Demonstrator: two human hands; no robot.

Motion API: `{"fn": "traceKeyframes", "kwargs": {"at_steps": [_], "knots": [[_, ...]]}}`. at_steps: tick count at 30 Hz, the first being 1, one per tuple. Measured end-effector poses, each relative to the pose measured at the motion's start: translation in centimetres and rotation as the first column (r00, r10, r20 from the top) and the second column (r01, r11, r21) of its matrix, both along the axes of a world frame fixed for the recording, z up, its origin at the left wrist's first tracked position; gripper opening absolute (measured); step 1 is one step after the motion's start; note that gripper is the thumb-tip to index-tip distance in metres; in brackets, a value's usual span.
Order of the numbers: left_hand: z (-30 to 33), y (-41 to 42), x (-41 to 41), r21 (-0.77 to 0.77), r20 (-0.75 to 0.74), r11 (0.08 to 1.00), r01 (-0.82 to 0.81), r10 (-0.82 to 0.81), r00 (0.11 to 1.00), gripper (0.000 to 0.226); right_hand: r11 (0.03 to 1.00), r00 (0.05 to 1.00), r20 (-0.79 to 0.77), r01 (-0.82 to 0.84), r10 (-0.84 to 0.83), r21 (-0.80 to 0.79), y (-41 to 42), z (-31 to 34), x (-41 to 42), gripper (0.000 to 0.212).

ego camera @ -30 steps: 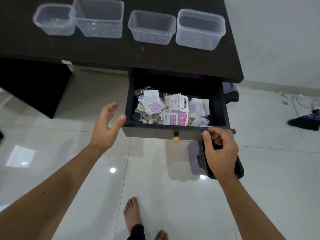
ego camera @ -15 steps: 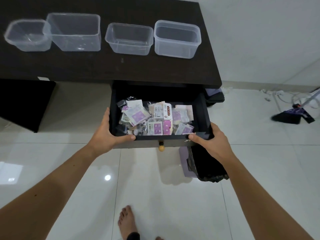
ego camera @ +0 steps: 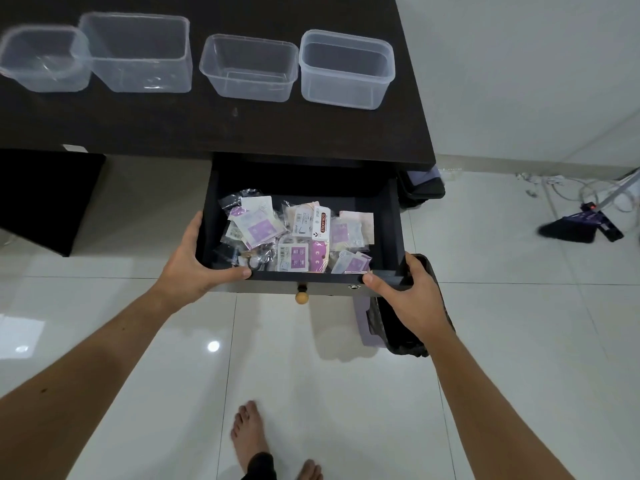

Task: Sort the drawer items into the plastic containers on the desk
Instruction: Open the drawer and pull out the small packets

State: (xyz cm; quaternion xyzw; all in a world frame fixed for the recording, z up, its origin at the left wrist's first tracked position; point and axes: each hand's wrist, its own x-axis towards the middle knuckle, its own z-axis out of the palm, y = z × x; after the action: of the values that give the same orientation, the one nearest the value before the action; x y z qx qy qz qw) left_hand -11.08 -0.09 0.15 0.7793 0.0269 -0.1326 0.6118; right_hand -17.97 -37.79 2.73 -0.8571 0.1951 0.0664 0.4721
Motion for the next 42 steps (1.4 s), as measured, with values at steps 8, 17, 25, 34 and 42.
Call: {"fn": "traceKeyframes", "kwargs": {"at_steps": [8,17,25,34,42], "knots": [[-0.4,0.1,-0.1,-0.003,0.003,1.000,-0.005,0.005,1.000,0.132,0.999,1.000,0.026,-0.003,0.002,0.040,0.1,-0.9,0.0,0.067],[-0.8,0.4,0.4,0.049,-0.019,0.998,0.028,-0.027,0.999,0.135,1.000,0.998,0.051,-0.020,0.022,-0.023,-0.2,-1.0,0.7,0.073],[2.1,1.1,4.4,0.304,0.185,0.952,0.016,-0.076,0.980,0.128,0.950,0.965,0.160,-0.159,0.206,-0.267,2.5,1.9,6.3,0.074],[1.8,-2.5,10.4,0.407,0.153,0.874,0.265,-0.351,0.924,0.111,0.907,0.941,-0.063,-0.338,0.333,-0.253,5.1,-1.2,13.0,0.081],[-0.4,-5.5,11.7,0.396,0.036,0.843,0.365,-0.411,0.911,0.100,0.871,0.906,-0.155,-0.421,0.393,-0.254,5.3,-4.4,15.6,0.089]]}}
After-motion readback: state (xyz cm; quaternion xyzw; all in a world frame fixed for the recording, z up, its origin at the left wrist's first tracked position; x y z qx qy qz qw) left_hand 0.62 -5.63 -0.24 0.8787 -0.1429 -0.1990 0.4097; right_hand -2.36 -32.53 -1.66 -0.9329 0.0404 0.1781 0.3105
